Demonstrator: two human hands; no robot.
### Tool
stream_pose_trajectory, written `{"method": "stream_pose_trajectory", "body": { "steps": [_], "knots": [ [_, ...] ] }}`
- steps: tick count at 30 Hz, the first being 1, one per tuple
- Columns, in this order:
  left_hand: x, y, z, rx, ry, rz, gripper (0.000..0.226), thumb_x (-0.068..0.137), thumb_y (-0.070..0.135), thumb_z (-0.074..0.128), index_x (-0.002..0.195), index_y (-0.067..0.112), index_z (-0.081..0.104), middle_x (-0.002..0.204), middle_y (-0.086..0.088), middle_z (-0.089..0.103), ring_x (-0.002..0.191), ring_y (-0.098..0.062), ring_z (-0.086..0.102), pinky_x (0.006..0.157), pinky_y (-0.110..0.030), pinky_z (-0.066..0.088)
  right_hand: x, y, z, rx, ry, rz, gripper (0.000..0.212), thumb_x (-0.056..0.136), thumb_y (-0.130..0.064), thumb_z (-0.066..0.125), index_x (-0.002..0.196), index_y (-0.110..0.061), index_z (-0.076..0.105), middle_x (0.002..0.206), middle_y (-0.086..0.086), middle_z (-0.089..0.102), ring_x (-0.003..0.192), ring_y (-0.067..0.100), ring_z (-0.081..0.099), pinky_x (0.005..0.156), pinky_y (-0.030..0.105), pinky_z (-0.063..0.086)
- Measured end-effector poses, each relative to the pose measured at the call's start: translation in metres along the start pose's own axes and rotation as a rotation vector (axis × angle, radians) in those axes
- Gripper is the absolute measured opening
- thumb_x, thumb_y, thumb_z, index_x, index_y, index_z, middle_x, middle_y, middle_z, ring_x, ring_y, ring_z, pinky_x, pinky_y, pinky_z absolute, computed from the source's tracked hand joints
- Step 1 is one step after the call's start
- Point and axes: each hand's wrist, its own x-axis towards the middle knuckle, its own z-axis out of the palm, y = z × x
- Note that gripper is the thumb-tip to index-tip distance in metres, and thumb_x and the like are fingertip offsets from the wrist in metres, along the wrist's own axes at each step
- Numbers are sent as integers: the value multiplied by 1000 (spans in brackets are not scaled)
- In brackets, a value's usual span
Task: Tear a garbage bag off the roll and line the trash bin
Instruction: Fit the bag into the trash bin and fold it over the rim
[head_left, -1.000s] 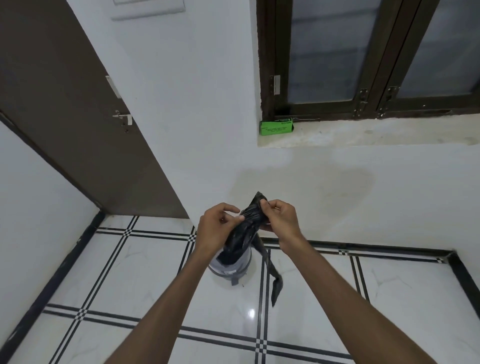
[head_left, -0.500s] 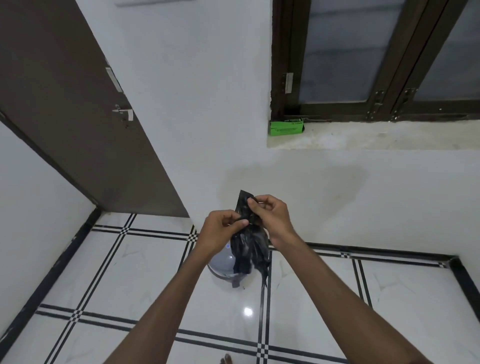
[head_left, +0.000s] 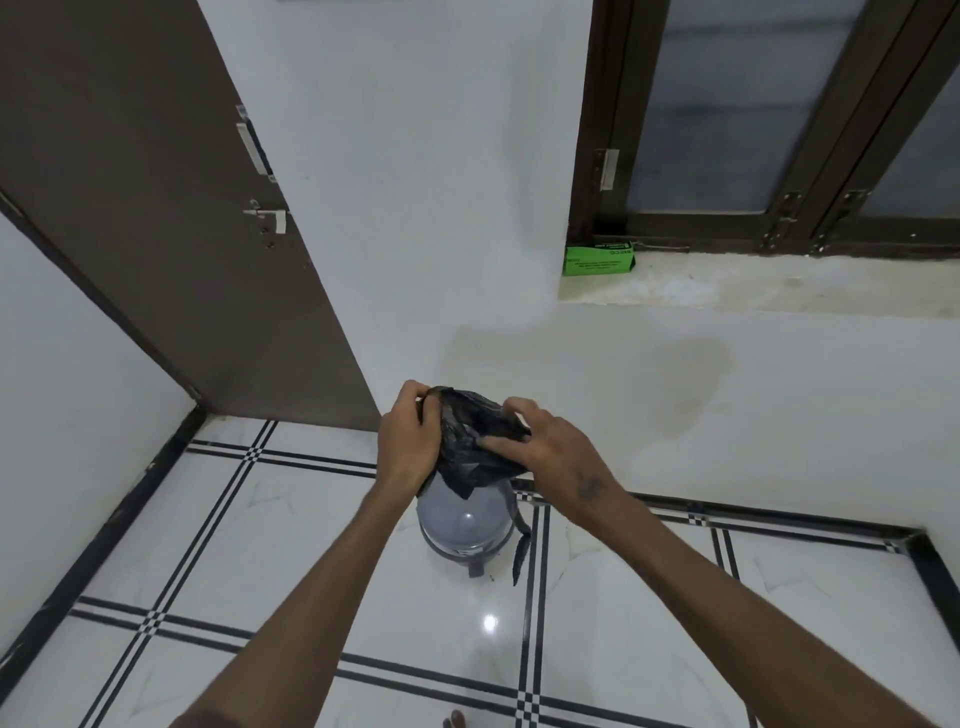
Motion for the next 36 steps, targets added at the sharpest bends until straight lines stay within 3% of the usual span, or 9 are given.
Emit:
{"method": "stream_pose_trajectory", "body": {
  "steps": [3, 8, 12, 15, 22, 26, 30, 33, 36],
  "knots": [
    [-2, -4, -12, 286, -16, 239, 22, 96, 39, 55, 86, 19, 55, 61, 5, 59, 59, -18, 57, 52, -34, 43, 1, 19, 1, -161, -158, 85, 44, 89, -13, 64, 131, -23, 56, 123, 12, 52, 92, 30, 56, 75, 36, 48],
    [-12, -8, -19, 693, -188, 312, 46, 82, 65, 62, 72, 20, 59, 58, 6, 55, 57, -16, 54, 49, -27, 37, -3, 48, -5, -257, -241, 247, 34, 84, 0, 47, 109, -16, 64, 126, 9, 49, 100, 31, 57, 70, 33, 43],
    [-21, -9, -10, 415, -195, 45, 32, 90, 35, 61, 67, 13, 65, 57, 1, 60, 62, -23, 62, 51, -28, 39, 1, 38, -10, 255, -178, 517, 32, 91, -40, 49, 85, -13, 65, 84, 3, 64, 81, 23, 62, 64, 30, 43],
    [-31, 0, 5, 3, -281, -118, 20, 92, 32, 62, 78, 20, 71, 75, 0, 72, 77, -19, 70, 69, -32, 54, 1, 21, -7, 690, -103, 687, 34, 84, -48, 68, 102, -19, 69, 100, -2, 71, 93, 16, 67, 78, 35, 57],
    [-25, 2, -4, -426, -150, -388, 30, 88, 31, 73, 99, 9, 57, 93, -9, 67, 83, -22, 66, 69, -28, 52, -27, 25, 15, 191, -91, 435, 56, 83, 2, 56, 127, -33, 57, 108, -4, 48, 89, 23, 56, 78, 24, 43],
    [-28, -24, -18, 206, -196, -131, 39, 78, 24, 79, 95, 17, 45, 80, -1, 63, 73, -21, 59, 66, -36, 47, -41, 35, 3, -138, -149, 430, 62, 79, -3, 61, 132, -32, 48, 118, 3, 46, 72, 22, 50, 66, 31, 49],
    [-39, -28, -6, 580, -144, 162, 26, 81, 33, 72, 96, 25, 53, 83, 6, 64, 80, -22, 61, 65, -36, 49, -33, 18, 2, -171, -180, 375, 81, 80, -1, 59, 149, -28, 28, 129, 12, 42, 90, 31, 59, 65, 32, 41],
    [-36, -31, -8, 712, -208, 49, 30, 77, 52, 72, 90, 27, 63, 84, 6, 66, 82, -21, 63, 66, -32, 48, -34, 19, 0, -89, -68, 323, 78, 77, 2, 60, 143, -29, 30, 133, 7, 41, 86, 29, 59, 62, 29, 41],
    [-35, -37, -16, 619, -167, -148, 13, 80, 28, 59, 84, 23, 70, 79, -3, 69, 81, -31, 65, 67, -32, 50, -42, 23, -5, -5, -8, 165, 51, 90, -16, 57, 133, -34, 37, 130, 1, 46, 81, 22, 58, 66, 26, 43]
  ]
}}
